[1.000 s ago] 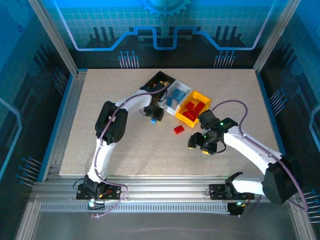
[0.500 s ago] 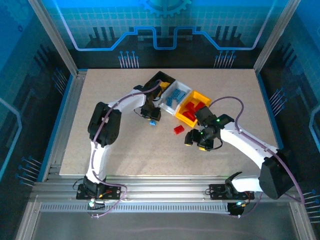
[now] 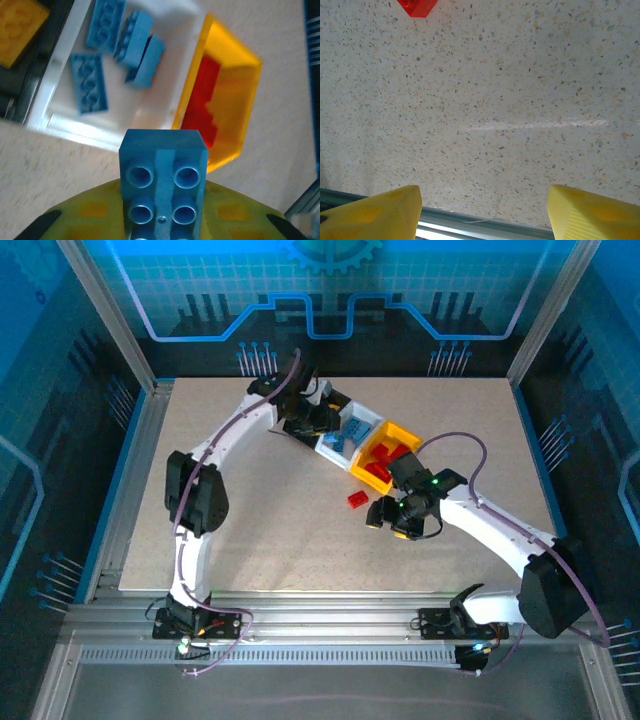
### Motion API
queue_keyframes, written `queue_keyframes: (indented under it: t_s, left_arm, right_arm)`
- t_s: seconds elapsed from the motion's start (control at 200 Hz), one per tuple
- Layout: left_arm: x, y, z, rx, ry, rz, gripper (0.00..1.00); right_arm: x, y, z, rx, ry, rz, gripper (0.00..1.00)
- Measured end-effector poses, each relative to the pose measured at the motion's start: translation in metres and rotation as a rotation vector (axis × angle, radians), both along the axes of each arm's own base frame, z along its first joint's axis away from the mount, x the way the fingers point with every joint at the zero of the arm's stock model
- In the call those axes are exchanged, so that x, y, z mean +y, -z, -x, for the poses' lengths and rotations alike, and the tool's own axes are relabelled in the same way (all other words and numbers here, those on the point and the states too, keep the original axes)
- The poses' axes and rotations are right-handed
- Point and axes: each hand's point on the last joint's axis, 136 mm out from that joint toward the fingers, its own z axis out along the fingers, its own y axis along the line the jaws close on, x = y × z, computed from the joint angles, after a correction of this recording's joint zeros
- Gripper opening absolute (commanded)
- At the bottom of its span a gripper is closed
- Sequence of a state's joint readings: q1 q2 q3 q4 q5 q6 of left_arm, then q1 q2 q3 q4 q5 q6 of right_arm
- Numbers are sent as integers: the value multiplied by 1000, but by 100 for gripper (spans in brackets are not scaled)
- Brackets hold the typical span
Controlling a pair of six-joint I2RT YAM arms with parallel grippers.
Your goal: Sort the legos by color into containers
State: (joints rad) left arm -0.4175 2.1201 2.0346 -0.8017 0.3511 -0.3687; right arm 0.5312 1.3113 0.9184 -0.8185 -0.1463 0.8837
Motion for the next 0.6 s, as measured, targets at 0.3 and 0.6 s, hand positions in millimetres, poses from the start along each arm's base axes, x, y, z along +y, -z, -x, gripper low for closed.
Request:
queue_keyframes:
  t_s: [0.3,0.6]
  left_arm:
    - [-30,37,-47,60,-51,86,30]
    - [-36,53,-60,73,-56,87,47]
  right_arm:
    - [-4,-2,0,-1,5,15,69]
    - [-9,-2,2,10,17,24,69]
